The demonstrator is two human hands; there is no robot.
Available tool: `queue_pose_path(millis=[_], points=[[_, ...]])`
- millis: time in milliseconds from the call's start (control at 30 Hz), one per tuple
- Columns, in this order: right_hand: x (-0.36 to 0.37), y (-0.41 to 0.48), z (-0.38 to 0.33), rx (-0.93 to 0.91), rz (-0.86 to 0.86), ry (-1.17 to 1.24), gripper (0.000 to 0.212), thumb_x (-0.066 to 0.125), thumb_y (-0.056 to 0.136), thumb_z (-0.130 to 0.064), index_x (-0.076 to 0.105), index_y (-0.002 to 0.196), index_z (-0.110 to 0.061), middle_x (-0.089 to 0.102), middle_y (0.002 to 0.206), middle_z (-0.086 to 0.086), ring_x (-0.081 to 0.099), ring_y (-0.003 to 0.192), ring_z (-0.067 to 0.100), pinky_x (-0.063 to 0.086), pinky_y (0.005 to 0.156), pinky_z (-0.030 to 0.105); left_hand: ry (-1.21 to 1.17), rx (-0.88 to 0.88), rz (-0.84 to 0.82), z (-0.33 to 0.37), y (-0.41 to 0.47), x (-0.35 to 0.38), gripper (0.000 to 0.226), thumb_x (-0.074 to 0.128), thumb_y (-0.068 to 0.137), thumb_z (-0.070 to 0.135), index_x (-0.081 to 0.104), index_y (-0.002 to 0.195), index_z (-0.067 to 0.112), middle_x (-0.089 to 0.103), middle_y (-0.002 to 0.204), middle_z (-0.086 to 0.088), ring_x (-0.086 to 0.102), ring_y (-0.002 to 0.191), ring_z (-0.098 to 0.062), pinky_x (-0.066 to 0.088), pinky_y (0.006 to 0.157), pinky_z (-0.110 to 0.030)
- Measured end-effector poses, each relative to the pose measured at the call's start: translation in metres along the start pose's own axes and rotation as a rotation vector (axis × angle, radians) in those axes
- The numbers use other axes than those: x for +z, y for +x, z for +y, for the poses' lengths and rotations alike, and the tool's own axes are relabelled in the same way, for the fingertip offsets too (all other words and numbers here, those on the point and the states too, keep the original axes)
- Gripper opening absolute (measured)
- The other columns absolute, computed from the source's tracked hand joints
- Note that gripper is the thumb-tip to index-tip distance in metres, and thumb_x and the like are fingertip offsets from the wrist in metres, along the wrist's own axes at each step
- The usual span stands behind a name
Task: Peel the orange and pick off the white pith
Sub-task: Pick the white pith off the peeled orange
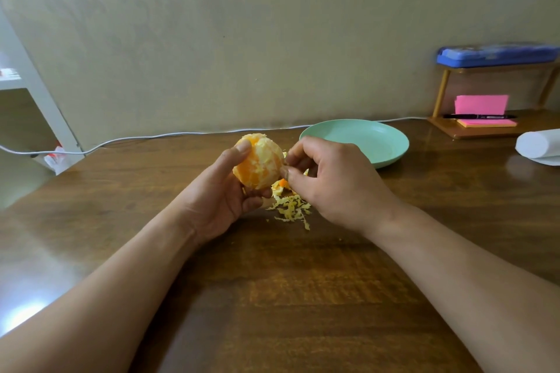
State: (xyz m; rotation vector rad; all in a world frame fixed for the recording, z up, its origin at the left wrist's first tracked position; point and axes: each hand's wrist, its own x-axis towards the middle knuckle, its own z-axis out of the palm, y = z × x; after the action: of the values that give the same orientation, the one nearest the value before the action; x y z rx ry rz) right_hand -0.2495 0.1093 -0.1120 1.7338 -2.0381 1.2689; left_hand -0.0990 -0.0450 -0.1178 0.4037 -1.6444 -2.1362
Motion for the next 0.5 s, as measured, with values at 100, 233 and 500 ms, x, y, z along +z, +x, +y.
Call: queue_pose_path(millis=[100, 233, 500], points=[[0.0012, 0.0009, 0.0014, -0.007, -0.007, -0.046, 0.008, 0.072, 0.099, -0.033, 0.074, 0.098, -0.026, 0.071, 0.082, -0.013, 0.062, 0.067, 0.008, 0.055, 0.063, 0.034, 0.035, 0.009, 0.025, -0.0013, 0.0001, -0.0001, 0.060, 0.064, 0.087, 0.052, 0.066, 0.131, 0.011, 0.073, 0.100, -0.009, 0.068, 0.074, -0.018, 0.057, 0.059, -0.024], [0.0042, 0.0003, 0.0007, -0.033, 0.017, -0.147, 0.011, 0.072, 0.097, -0.031, 0.069, 0.088, -0.026, 0.068, 0.073, -0.010, 0.061, 0.064, 0.010, 0.051, 0.058, 0.033, 0.066, 0.039, 0.036, -0.0044, 0.0019, 0.0024, 0.067, 0.079, 0.076, 0.054, 0.069, 0.126, 0.010, 0.073, 0.102, -0.012, 0.070, 0.079, -0.022, 0.061, 0.064, -0.028], [0.0039, -0.0007, 0.0004, -0.071, 0.090, -0.101, 0.015, 0.070, 0.091, -0.025, 0.060, 0.080, -0.022, 0.061, 0.066, -0.005, 0.058, 0.062, 0.016, 0.052, 0.057, 0.039, 0.037, -0.004, -0.009, -0.0051, 0.0028, 0.0050, 0.063, 0.063, 0.090, 0.052, 0.062, 0.138, 0.011, 0.069, 0.106, -0.013, 0.065, 0.075, -0.021, 0.058, 0.061, -0.027]])
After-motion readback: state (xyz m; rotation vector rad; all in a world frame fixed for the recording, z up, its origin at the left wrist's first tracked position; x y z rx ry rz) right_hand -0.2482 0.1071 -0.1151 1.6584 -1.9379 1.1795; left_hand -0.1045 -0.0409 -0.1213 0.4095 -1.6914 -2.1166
